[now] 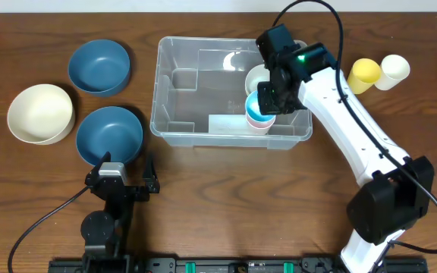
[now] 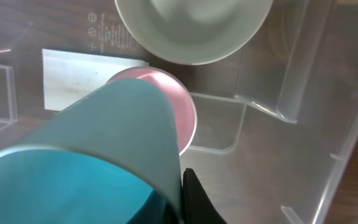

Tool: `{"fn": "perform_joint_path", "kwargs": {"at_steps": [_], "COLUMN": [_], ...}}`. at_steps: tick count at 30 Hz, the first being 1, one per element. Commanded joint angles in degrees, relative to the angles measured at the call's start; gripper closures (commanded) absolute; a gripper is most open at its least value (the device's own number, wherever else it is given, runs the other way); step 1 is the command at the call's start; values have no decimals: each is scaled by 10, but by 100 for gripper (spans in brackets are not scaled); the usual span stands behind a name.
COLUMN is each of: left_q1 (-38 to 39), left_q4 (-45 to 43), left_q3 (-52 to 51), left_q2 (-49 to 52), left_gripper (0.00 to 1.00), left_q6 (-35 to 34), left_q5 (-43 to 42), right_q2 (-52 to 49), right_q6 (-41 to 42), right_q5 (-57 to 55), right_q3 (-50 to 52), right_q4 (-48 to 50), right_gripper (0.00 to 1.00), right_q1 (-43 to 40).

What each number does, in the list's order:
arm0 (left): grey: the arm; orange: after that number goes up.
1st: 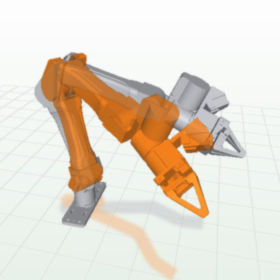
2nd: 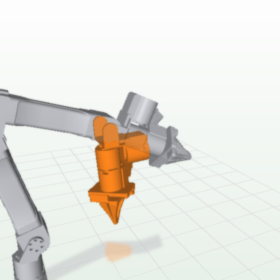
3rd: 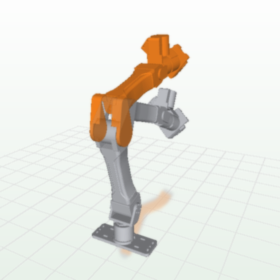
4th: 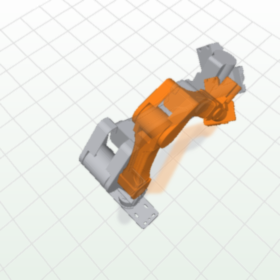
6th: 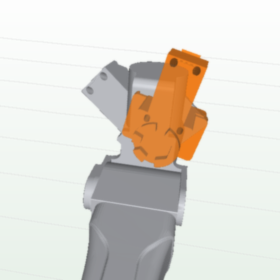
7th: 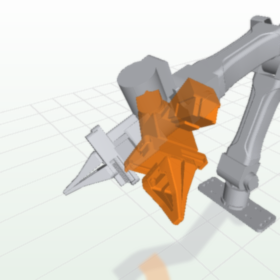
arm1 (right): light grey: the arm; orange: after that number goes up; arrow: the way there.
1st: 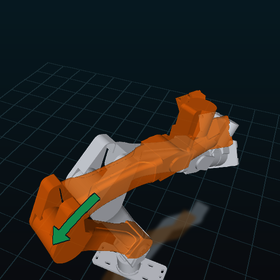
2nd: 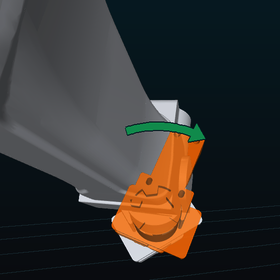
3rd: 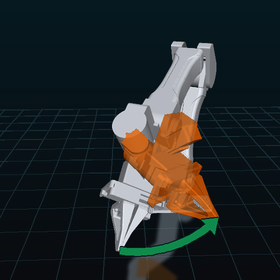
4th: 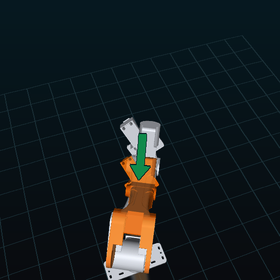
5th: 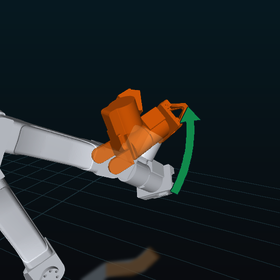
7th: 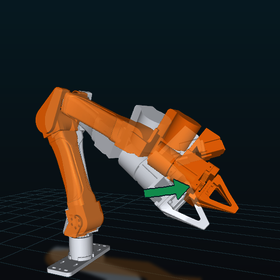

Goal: Pack container
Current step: 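Release the light-blue cup and move the right gripper to the white cup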

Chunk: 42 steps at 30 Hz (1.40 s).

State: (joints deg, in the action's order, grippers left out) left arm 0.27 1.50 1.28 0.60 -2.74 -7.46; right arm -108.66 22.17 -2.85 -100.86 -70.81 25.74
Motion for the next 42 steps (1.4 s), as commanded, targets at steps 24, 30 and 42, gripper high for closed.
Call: {"fn": "perform_joint_path", "kwargs": {"at_steps": [24,30,42], "left_q1": [2,2,2], "left_q4": [19,19,19], "left_q3": [-10,-10,-10], "left_q2": [-3,-3,-3], "left_gripper": [2,2,2], "left_q6": [5,5,5], "left_q5": [-6,-6,-6], "right_q2": [17,-16,-107], "right_q6": [-7,-37,-62], "right_q5": [-7,31,45], "right_q3": [-139,-138,-138], "right_q4": [-22,-2,84], "right_gripper": [37,37,38], "right_q1": [-184,-321,-427]}}
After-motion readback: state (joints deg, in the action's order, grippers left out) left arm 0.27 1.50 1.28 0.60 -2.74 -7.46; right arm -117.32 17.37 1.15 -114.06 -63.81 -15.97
